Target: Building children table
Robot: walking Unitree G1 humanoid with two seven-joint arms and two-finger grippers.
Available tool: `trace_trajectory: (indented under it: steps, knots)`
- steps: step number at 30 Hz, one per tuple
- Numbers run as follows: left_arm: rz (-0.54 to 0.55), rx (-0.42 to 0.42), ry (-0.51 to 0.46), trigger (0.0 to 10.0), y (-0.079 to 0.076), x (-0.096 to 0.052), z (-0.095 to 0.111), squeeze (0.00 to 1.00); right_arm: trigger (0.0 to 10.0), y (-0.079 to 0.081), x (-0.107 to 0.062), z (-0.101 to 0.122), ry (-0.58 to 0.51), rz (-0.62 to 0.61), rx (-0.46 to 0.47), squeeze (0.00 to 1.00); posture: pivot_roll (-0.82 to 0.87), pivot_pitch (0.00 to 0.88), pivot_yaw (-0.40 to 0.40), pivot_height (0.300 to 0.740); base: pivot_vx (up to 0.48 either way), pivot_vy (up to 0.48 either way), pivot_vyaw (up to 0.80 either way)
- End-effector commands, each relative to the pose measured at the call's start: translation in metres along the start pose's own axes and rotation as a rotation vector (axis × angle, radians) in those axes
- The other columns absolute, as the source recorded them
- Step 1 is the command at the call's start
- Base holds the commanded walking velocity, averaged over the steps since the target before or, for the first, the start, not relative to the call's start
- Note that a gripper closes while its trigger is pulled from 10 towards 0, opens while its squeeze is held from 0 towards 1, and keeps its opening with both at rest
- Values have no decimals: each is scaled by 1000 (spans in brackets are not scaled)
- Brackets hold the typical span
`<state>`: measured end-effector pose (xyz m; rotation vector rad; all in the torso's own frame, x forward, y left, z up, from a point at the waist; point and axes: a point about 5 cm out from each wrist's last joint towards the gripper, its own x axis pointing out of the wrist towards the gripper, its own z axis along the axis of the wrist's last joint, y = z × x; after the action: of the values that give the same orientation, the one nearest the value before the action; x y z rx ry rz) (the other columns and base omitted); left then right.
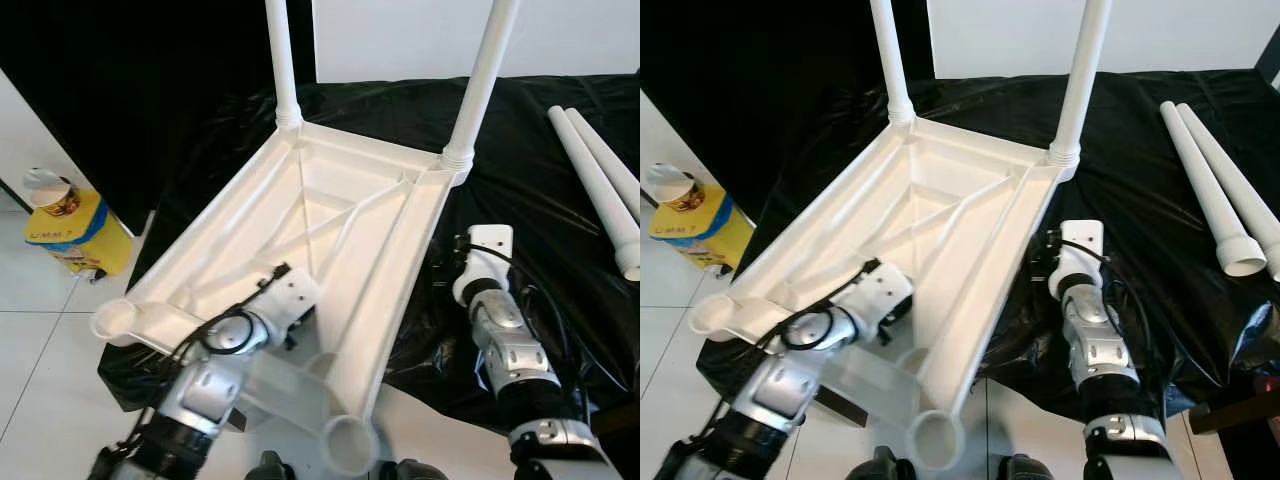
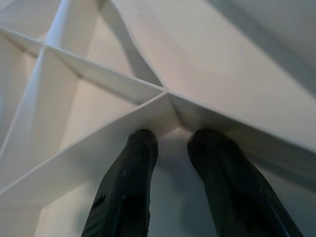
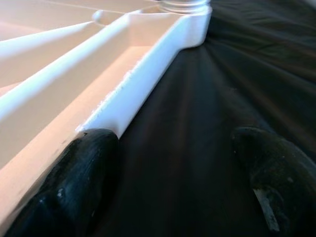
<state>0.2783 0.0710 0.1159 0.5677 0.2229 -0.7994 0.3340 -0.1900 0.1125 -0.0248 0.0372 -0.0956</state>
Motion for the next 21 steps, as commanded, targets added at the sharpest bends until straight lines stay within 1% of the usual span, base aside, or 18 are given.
trace_trajectory:
  steps: [1,2,5,6,7,8,9,12,13,14,16,17,18,19,20,21]
  knots:
    - [-178,12,-112,10000,-32,15,27,0,10000,19,4,4,-17,64,10,0,61,57,16,740,0,0,0]
    - [-172,9,-144,10000,-33,18,34,0,10000,12,6,4,-15,29,2,0,60,57,19,740,0,0,0]
    - [-166,8,-163,10000,-32,20,39,0,10000,8,7,5,-13,9,-3,0,60,57,19,740,0,0,0]
    - [-144,12,-189,10000,-29,21,44,0,10000,3,7,5,-15,-17,-4,0,57,56,23,740,0,0,0]
    - [-118,-2,-211,10000,-24,20,49,0,10000,-3,7,5,-19,-45,-5,0,56,57,27,740,0,0,0]
    - [-118,-2,-211,10000,-24,20,49,0,10000,-3,7,5,-19,-45,-5,0,56,57,27,740,0,0,0]
    - [-86,5,-238,10000,-18,18,53,0,10000,-7,7,6,-26,-67,-4,0,56,57,29,740,0,0,0]
    - [-65,11,-256,10000,-13,17,55,0,10000,-10,6,6,-31,-82,-2,0,56,58,30,740,0,0,0]
    - [-45,1,-297,10000,-4,11,59,0,10000,-12,4,6,-45,-92,-11,0,57,60,34,740,0,0,0]
    - [-45,1,-297,10000,-4,11,59,0,10000,-12,4,6,-45,-92,-11,0,57,60,34,740,0,0,0]
    - [-13,-27,-383,10000,13,-4,66,0,10000,-16,-4,5,-75,-106,-34,0,58,61,35,740,0,0,0]
    - [-13,-27,-383,10000,13,-4,66,0,10000,-16,-4,5,-75,-106,-34,0,58,61,35,740,0,0,0]
    - [-10,-40,-408,10000,18,-9,68,0,10000,-17,-7,4,-84,-110,-41,0,58,62,35,740,0,0,0]
    - [-14,-34,-428,10000,22,-14,68,0,10000,-18,-10,3,-90,-111,-44,0,58,63,35,740,0,0,0]
    - [-21,-11,-443,10000,24,-20,67,0,10000,-19,-13,3,-104,-117,-50,0,54,66,35,740,0,0,0]
    - [-21,-11,-443,10000,24,-20,67,0,10000,-19,-13,3,-104,-117,-50,0,54,66,35,740,0,0,0]
